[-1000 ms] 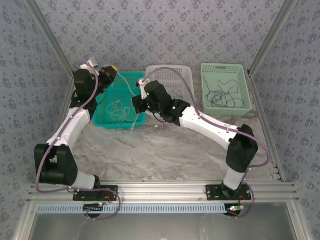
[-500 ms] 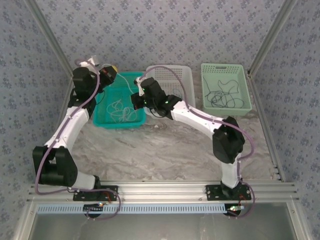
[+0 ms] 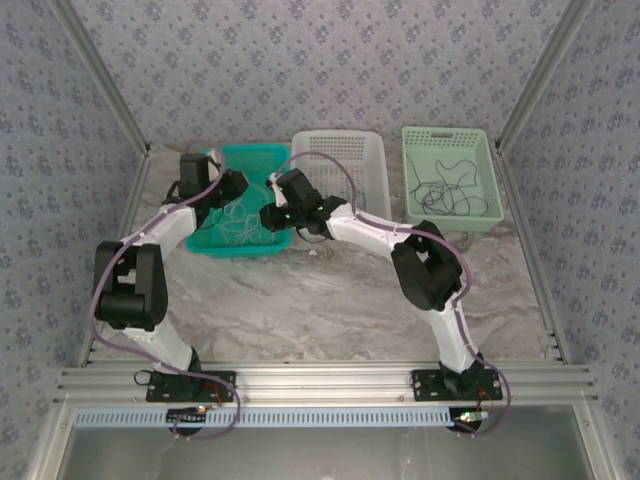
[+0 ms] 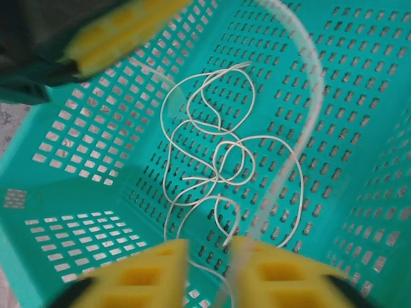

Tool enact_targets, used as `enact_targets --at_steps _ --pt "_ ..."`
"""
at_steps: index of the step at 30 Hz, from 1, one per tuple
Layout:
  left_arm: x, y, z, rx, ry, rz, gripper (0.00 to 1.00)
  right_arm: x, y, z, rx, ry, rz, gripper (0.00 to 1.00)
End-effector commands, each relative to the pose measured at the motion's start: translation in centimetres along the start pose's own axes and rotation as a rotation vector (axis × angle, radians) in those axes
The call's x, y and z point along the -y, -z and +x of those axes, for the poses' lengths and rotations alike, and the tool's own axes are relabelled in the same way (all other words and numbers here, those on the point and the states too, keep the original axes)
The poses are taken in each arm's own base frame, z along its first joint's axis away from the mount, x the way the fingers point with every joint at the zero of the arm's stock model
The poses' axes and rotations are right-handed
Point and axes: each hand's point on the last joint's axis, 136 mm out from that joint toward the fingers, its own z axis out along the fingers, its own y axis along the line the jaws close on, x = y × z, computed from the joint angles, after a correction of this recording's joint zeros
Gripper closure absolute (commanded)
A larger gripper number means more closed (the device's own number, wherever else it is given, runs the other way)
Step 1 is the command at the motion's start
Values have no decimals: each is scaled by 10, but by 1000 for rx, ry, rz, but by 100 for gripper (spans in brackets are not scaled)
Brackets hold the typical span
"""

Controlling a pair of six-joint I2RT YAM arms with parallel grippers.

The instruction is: Untangle the cables

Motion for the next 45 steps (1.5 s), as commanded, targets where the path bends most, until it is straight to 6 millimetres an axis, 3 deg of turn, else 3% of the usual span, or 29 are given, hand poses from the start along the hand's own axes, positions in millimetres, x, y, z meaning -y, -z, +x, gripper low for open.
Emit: enact_targets --at_steps 1,3,10,12,17,20,21,24,27,31,34,39,45 --pt "5 -1 -11 -2 -68 -48 58 -3 10 -15 -1 -10 1 39" --pt "4 -1 -9 -7 -82 -68 45 -4 16 -18 4 -10 5 27" --pt "11 24 -27 87 -121 -128 16 -20 59 -44 66 41 37 10" --pt "15 33 -33 114 -129 -146 6 -28 75 -52 88 69 43 9" --pt "17 66 -40 199 -150 -184 1 -43 124 -61 160 186 67 8" --pt "9 88 -34 254 -182 -217 1 -33 156 -54 208 274 150 4" --pt "5 94 -31 266 -198 -236 0 -22 167 -50 226 292 206 3" --pt "-18 118 -19 304 -250 -340 1 39 209 -38 303 317 447 0" --pt "-44 140 -9 366 -350 -456 0 122 250 -9 359 238 616 0" --pt "-78 149 12 413 -449 -559 1 224 296 36 432 152 831 0" --pt "-95 146 26 415 -485 -590 1 273 318 72 444 66 934 0" --pt "-118 137 41 401 -527 -614 1 306 332 102 508 9 965 0" --pt "-134 121 47 386 -512 -545 1 322 321 120 482 23 962 1"
